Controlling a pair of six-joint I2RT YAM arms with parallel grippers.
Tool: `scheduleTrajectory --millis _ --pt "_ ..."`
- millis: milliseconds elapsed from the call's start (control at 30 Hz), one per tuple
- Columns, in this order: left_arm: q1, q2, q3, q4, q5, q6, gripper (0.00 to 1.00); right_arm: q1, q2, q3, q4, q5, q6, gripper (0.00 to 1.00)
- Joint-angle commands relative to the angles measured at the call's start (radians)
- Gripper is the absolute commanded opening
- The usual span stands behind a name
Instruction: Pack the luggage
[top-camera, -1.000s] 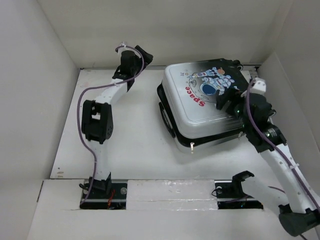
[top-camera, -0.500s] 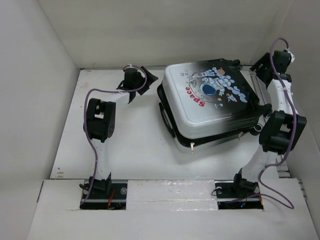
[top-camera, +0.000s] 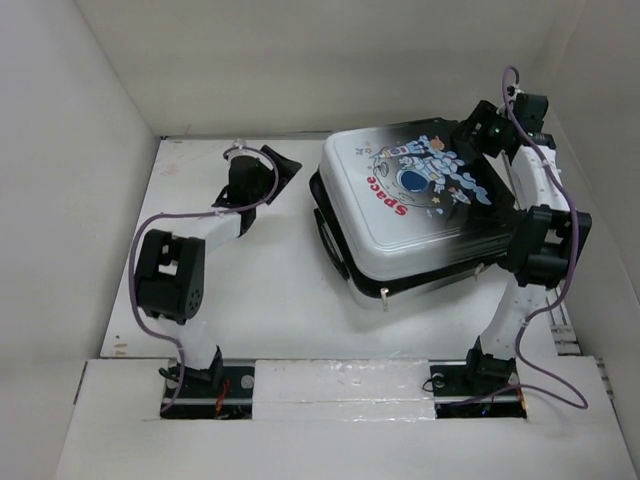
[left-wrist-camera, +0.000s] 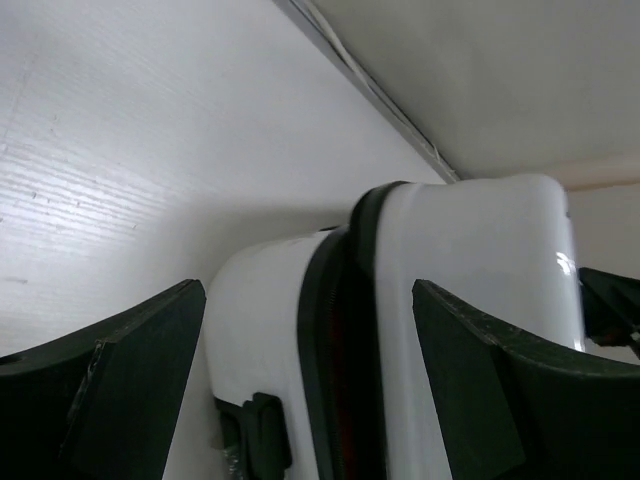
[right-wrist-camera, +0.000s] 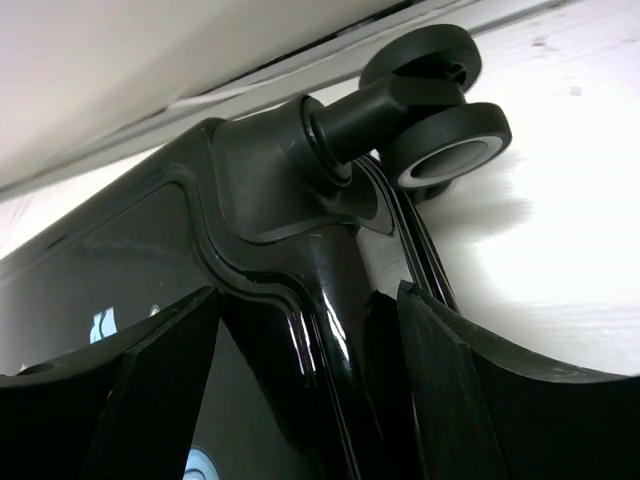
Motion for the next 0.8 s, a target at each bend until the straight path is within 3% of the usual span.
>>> scheduleTrajectory --millis 0,167,300,433,467,633,733,767 --pt "-0.014 -0.126 -0.098 0.070 -0.066 -0.008 0.81 0.079 0.053 -0.039 -0.020 -0.319 0.016 0.74" --pt "-0.032 -0.310 -0.276 0.070 -0.202 0.006 0.81 0.238 0.130 0.052 -0.063 -0.434 -0.030 0.72" --pt "-0.032 -0.481 -0.400 0.018 -0.316 -0.005 0.81 0.377 0.208 0.273 -0.152 -0.448 -0.061 0.71" --pt "-0.032 -0.660 -0.471 -0.051 -0.384 -0.005 0.81 0.422 0.252 0.462 -0.220 -0.405 -0.061 0.73" --pt "-0.032 -0.692 -0.480 -0.078 -0.402 -0.005 0.81 0.422 0.231 0.474 -0.220 -0.382 -0.061 1.00" --pt "-0.032 -0.838 -0.506 -0.134 -0.494 0.017 0.83 0.358 0.000 0.345 -0.076 -0.214 -0.052 1.00" --pt "0.017 -0.860 -0.506 -0.155 -0.511 0.047 0.83 0.317 -0.221 0.134 0.022 -0.159 -0.028 1.00" --pt "0.017 -0.860 -0.495 -0.155 -0.535 0.058 0.85 0.306 -0.287 -0.008 0.040 -0.067 -0.027 1.00"
